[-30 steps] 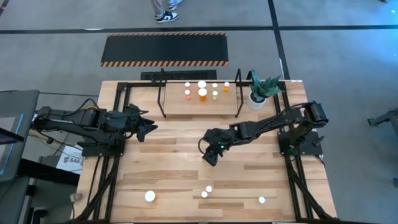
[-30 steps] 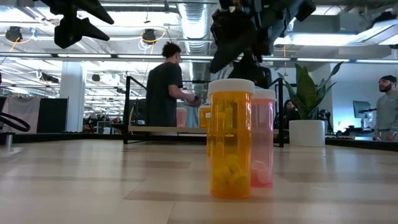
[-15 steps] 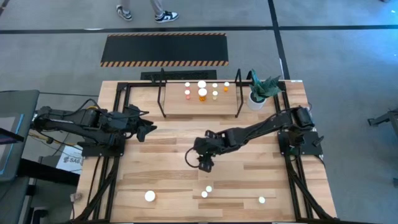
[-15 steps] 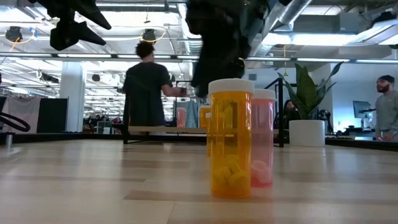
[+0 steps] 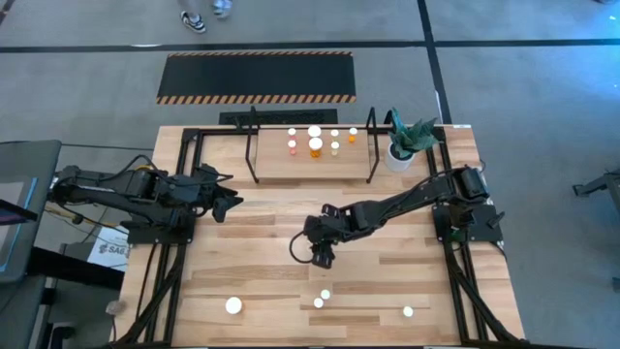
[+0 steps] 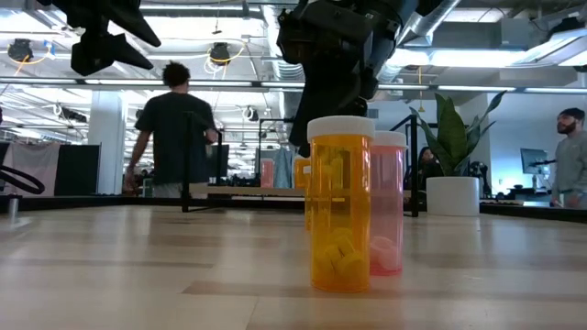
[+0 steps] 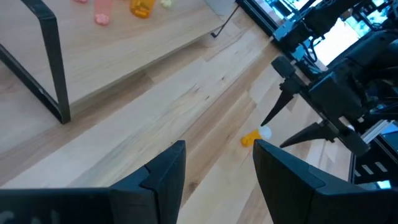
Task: Pick and place medicine bottles onto shelf by color
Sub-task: Put the top small orange pill bottle on the shelf aligned with the other small orange pill bottle
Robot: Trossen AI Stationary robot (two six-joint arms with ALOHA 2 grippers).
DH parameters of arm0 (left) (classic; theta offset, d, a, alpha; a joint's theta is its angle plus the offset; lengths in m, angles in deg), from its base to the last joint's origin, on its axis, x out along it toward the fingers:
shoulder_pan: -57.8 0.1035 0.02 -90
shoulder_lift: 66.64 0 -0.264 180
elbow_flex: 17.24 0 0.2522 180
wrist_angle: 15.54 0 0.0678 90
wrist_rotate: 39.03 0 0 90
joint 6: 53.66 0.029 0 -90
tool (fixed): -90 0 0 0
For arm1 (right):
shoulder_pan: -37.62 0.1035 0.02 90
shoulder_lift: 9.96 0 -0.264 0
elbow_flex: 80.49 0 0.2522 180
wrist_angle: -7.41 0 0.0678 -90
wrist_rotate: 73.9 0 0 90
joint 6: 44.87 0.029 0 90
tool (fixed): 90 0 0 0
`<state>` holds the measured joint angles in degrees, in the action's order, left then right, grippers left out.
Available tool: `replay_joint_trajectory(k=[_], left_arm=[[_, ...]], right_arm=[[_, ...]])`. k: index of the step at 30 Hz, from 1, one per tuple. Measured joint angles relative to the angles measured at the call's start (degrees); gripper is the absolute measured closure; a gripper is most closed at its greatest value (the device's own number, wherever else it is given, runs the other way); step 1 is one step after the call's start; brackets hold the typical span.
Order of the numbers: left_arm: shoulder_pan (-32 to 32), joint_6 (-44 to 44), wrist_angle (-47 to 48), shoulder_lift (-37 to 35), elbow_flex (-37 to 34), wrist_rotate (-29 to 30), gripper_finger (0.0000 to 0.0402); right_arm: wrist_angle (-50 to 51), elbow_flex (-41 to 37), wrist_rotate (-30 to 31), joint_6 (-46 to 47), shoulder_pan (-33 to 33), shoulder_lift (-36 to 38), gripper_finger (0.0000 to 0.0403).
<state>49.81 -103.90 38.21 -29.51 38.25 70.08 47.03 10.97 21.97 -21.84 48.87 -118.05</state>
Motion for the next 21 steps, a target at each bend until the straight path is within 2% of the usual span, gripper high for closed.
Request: replay_joint_trajectory(k=[21], left_arm=[[0.0, 0.0, 0.7, 0.0, 0.0, -0.9, 0.0228]], right_arm=[[-2.6, -4.2, 4.5, 2.4, -0.1, -0.1, 0.0168]])
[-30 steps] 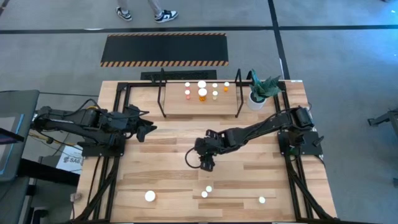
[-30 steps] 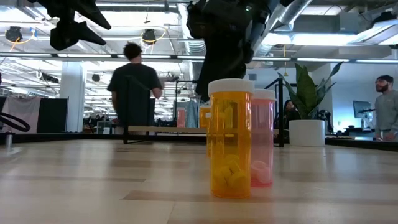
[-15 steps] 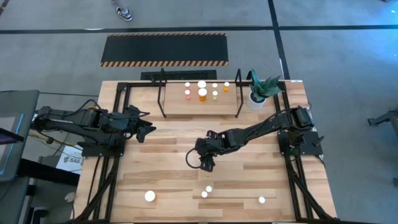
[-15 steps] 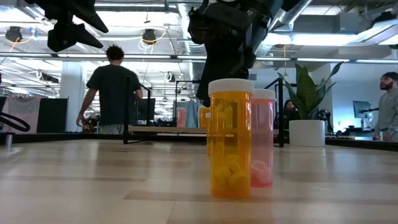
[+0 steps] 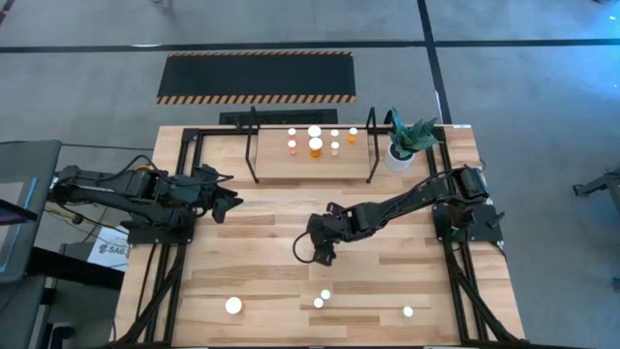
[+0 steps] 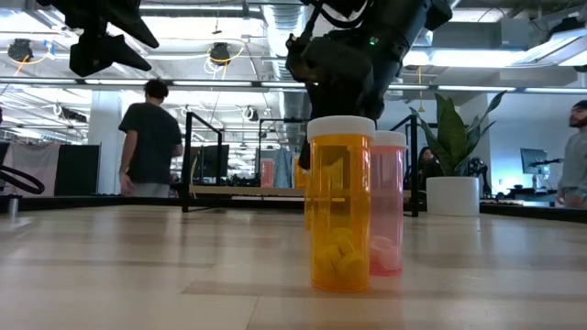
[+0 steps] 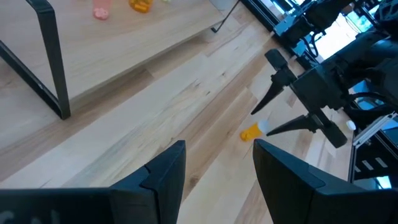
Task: Pick and place medicine bottles onto shelf by color
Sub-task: Put the top small orange pill bottle on the shelf aligned with the other small orange pill bottle
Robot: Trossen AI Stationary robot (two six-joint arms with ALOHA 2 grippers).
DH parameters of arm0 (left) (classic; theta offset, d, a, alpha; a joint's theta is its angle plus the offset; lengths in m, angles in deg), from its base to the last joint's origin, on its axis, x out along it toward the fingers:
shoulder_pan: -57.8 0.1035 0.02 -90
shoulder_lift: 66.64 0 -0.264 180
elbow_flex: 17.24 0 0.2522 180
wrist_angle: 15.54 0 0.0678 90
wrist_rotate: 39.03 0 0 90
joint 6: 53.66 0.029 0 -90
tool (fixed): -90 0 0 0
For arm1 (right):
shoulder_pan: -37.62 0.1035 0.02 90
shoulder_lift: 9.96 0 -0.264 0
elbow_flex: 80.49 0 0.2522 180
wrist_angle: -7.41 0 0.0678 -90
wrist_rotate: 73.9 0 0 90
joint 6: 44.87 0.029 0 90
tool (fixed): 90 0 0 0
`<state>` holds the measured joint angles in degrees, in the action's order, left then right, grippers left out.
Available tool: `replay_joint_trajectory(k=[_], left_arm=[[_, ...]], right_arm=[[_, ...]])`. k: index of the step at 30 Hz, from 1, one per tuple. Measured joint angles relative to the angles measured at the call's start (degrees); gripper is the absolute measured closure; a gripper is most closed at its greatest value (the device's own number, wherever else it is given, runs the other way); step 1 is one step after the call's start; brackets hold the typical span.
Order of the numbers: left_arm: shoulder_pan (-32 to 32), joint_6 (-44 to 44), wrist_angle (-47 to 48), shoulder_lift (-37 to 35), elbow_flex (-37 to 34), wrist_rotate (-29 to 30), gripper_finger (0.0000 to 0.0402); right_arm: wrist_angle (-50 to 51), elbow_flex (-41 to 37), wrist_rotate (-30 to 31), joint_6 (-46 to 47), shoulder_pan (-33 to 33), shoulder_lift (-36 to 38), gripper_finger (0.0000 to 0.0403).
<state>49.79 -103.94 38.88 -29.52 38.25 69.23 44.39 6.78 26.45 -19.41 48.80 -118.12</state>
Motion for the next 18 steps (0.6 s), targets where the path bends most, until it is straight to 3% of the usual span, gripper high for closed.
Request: replay_joint_trajectory(k=[10, 18], left_arm=[[0.0, 0.0, 0.3, 0.0, 0.0, 0.0, 0.0228], [0.0, -0.2, 0.7, 0.0, 0.0, 0.0, 0.0228]], right_arm=[[0.2, 0.0, 0.2, 0.0, -0.6, 0.0, 0.0210], [0.2, 0.0, -0.8, 0.1, -0.6, 0.0, 0.0177]])
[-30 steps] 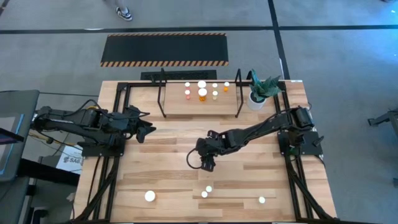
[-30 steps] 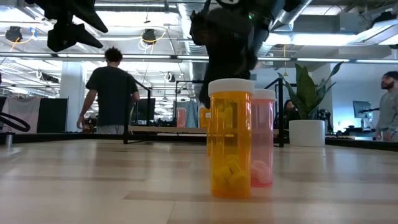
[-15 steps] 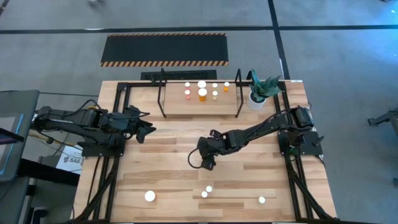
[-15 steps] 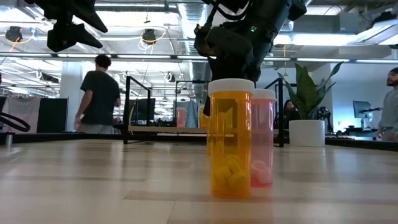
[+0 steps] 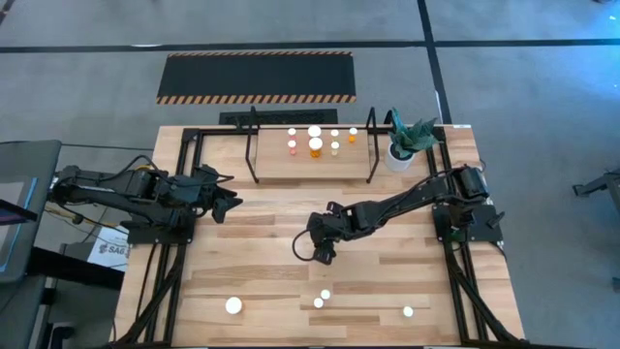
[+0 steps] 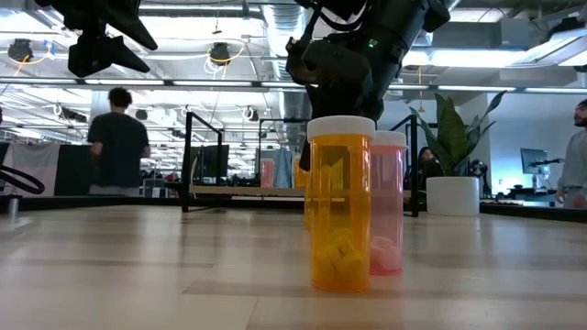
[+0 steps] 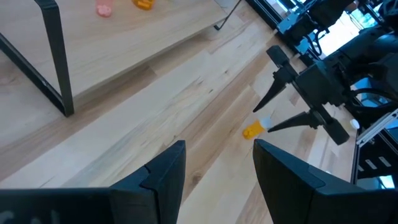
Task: Pick and place medicine bottles onto shelf by color
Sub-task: Put the top small orange pill bottle on the shelf aligned with the other small orange pill bottle
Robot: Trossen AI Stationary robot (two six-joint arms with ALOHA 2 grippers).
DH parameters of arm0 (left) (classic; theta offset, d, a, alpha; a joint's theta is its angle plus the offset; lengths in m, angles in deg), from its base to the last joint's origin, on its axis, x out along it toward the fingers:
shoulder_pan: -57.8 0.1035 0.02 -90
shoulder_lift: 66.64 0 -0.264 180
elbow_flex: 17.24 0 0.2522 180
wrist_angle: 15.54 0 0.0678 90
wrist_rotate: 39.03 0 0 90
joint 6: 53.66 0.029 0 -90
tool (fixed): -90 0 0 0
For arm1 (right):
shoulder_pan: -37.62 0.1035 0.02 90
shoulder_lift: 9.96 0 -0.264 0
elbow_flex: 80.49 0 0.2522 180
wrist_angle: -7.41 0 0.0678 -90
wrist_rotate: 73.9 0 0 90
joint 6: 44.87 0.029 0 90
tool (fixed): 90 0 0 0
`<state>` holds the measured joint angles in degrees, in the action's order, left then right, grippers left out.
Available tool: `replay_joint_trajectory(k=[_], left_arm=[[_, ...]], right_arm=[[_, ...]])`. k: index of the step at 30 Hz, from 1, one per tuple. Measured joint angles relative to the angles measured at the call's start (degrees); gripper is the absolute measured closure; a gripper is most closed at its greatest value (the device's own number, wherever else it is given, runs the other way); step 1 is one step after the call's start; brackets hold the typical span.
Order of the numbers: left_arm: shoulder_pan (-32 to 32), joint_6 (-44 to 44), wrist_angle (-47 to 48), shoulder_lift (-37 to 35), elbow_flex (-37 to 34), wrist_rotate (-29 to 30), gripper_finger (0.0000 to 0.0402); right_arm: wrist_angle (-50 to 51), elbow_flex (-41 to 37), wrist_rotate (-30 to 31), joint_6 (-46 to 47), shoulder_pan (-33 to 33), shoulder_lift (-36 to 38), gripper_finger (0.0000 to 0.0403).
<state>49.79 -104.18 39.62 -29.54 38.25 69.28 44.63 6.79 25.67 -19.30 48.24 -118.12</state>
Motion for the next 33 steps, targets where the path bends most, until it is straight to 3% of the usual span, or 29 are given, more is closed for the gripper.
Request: replay_joint_trajectory(k=[5, 20, 33], left_arm=[[0.0, -0.2, 0.0, 0.0, 0.0, 0.0, 0.0228], [-0.1, -2.2, 0.7, -0.5, 0.0, 0.3, 0.0228], [-0.1, -3.2, 1.3, -0.8, 0.0, 0.5, 0.0228]], right_arm=[[0.0, 0.0, -0.5, 0.0, 0.0, -0.1, 0.0164], [-1.2, 1.1, -0.6, 2.9, 2.5, -7.5, 0.0185], [0.2, 1.2, -1.8, 3.5, 1.9, -3.9, 0.0182]])
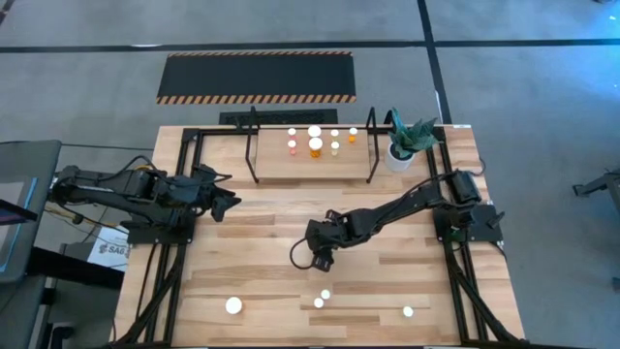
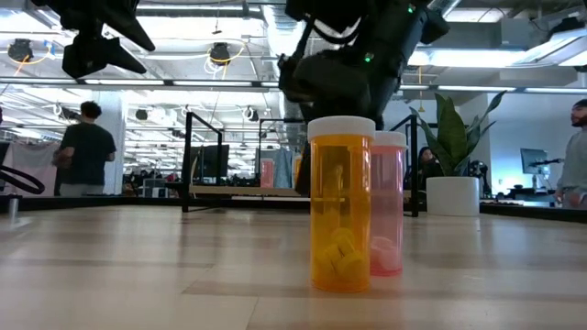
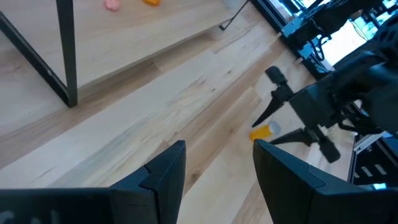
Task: Pick and place medicine bottles onto shelf by color
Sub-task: Put the top small orange pill bottle on the shelf aligned with the other small orange pill bottle
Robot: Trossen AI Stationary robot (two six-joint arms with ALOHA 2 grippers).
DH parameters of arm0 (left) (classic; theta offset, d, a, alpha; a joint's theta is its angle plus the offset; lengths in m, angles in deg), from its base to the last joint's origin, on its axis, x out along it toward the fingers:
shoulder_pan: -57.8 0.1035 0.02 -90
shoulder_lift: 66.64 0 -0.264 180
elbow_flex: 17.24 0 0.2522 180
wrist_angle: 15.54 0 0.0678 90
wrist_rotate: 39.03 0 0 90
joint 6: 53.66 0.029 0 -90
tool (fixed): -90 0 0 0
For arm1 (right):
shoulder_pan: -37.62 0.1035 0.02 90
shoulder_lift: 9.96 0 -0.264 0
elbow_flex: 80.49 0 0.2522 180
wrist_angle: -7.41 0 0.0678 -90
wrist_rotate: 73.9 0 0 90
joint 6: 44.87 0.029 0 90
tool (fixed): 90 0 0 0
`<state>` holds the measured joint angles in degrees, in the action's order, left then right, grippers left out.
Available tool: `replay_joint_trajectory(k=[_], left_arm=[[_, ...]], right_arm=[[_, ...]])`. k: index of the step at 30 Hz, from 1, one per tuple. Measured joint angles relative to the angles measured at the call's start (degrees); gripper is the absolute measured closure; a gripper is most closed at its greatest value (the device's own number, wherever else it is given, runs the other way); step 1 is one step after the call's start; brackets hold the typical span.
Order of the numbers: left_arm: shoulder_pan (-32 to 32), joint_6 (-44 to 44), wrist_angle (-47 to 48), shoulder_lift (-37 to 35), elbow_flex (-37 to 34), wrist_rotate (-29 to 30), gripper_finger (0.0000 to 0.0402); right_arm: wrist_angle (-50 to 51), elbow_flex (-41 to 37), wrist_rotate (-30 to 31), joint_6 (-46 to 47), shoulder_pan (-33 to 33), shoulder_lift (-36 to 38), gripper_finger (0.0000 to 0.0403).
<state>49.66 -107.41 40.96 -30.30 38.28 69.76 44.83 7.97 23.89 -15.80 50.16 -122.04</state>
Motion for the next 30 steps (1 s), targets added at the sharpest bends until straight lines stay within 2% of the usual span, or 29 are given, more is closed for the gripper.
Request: replay_joint_trajectory(k=[12, 16, 24, 28, 30], left_arm=[[0.0, -0.1, 0.3, 0.0, 0.0, 0.0, 0.0228], [0.0, -0.1, 0.3, 0.0, 0.0, 0.3, 0.0228], [0.0, 0.0, 0.3, 0.0, 0.0, 0.6, 0.0228], [0.0, 0.1, 0.4, 0.0, 0.0, 0.6, 0.0228], [0.0, 0.1, 0.4, 0.0, 0.0, 0.6, 0.0228]], right_arm=[[4.7, -0.1, -0.1, 0.4, 0.1, 1.3, 0.0197], [4.8, -0.1, -0.1, 0.5, 0.1, 1.3, 0.0217], [4.9, -0.1, -0.2, 0.5, 0.1, 1.3, 0.0285], [6.0, 0.1, -0.4, 0.5, -0.2, 1.5, 0.0291], [9.7, 1.2, -0.9, -0.4, -0.8, 2.1, 0.0281]])
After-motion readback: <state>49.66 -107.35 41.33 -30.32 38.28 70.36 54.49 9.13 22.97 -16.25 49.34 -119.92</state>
